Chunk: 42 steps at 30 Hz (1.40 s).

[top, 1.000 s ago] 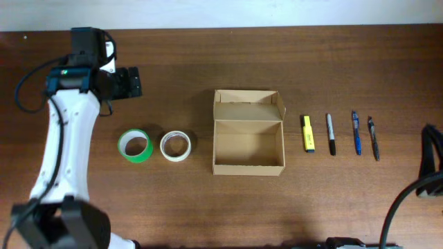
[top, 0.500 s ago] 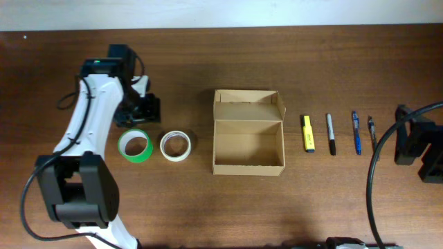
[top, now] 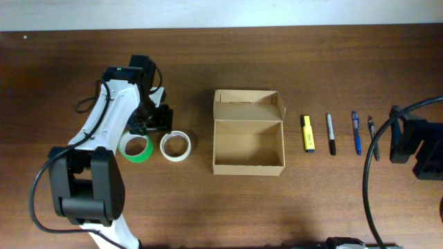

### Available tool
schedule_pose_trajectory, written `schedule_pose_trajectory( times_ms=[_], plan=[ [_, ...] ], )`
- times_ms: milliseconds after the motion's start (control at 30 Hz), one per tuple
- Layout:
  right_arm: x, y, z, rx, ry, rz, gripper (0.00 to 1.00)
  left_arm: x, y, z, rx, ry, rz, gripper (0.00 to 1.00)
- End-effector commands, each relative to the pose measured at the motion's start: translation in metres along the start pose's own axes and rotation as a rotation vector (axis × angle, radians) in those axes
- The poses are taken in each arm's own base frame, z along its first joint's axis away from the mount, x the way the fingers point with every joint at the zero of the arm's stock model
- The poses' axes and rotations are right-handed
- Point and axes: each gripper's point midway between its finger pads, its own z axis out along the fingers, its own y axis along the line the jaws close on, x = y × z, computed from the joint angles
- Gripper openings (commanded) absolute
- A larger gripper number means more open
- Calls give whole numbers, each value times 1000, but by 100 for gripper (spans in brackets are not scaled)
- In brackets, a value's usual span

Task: Pack container
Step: 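Lower left gripper onto green tape rim and close to grasp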

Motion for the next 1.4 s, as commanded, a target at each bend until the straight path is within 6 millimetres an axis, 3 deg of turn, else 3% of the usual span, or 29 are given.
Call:
schedule_pose_trajectory(
  times_ms=[0, 367, 533, 700, 900, 967, 1100, 1167, 1367],
  plan=[
    [2, -4, 1, 21, 8, 12, 99, 6, 15, 18, -17, 56, -35, 64],
    [2, -3, 1, 18, 9, 12, 99, 5, 25, 23, -52, 50, -62, 64],
    [2, -3, 0, 17, 8, 12, 99, 2, 25, 28, -51, 50, -62, 54],
    [2, -3, 0, 17, 8, 12, 99, 6, 24, 46, -36, 92, -66, 48],
    [2, -3, 0, 18, 8, 12, 99, 3, 23, 50, -30, 89, -66, 46],
    [2, -3, 0, 18, 8, 12, 99, 2, 23, 51, -30, 85, -65, 39],
    [2, -3, 0, 18, 8, 12, 99, -2, 23, 52, -29, 69, -64, 11],
    [2, -3, 0, 18, 8, 12, 99, -3, 23, 52, -29, 65, -64, 3],
    [2, -3, 0, 18, 8, 12, 99, -6, 26, 50, -43, 55, -63, 2]
  ],
)
